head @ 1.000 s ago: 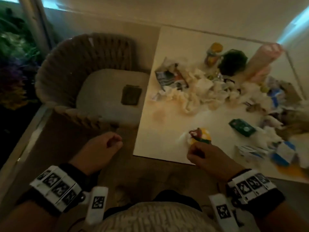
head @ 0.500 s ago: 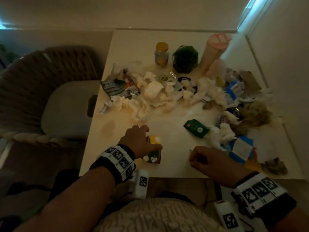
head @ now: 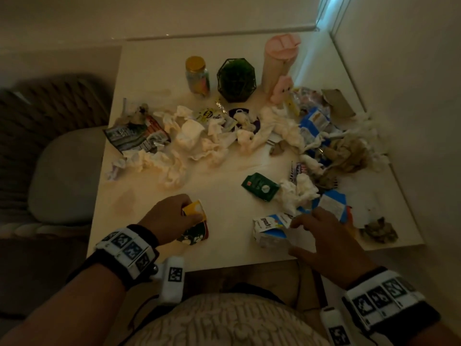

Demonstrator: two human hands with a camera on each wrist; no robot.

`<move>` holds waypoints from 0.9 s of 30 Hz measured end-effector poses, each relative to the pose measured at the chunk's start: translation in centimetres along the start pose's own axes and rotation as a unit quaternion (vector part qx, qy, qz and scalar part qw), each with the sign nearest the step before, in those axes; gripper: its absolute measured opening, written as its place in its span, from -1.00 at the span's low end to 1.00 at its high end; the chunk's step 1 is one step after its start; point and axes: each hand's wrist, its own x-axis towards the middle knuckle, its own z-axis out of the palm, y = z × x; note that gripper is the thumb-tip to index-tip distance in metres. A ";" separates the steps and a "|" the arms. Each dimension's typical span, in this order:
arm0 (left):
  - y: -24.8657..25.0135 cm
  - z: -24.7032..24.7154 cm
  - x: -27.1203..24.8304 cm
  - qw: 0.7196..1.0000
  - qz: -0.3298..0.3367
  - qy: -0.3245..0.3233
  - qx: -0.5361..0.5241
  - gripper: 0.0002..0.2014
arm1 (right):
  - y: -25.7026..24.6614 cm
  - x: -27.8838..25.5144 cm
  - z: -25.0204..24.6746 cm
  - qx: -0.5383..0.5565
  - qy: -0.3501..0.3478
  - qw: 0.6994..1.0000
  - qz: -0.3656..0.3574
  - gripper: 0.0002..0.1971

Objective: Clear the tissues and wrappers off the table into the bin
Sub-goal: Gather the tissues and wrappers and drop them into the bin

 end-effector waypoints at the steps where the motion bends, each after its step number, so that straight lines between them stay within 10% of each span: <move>1: 0.1 -0.1 -0.2 1.000 0.010 0.006 -0.008 -0.76 | 0.1 0.4 0.2 -0.021 -0.005 1.000 -0.009 -0.42; 6: 0.8 -0.2 -0.3 0.998 0.038 0.015 -0.039 -0.81 | -0.7 2.3 1.5 -0.115 -0.013 0.990 -0.076 -0.13; 13: 2.1 0.0 -0.1 0.997 0.057 0.007 -0.057 -0.85 | -2.5 5.0 3.0 -0.189 0.047 0.971 -0.136 -0.61; 21: 6.9 -0.1 2.2 0.988 0.127 0.002 -0.088 -0.78 | -1.5 3.9 -1.2 0.195 0.160 0.964 -0.087 -0.83; 27: 12.6 0.8 6.6 0.979 0.178 -0.030 0.092 -0.55 | 1.6 0.7 -2.6 0.316 0.150 0.937 -0.017 -0.86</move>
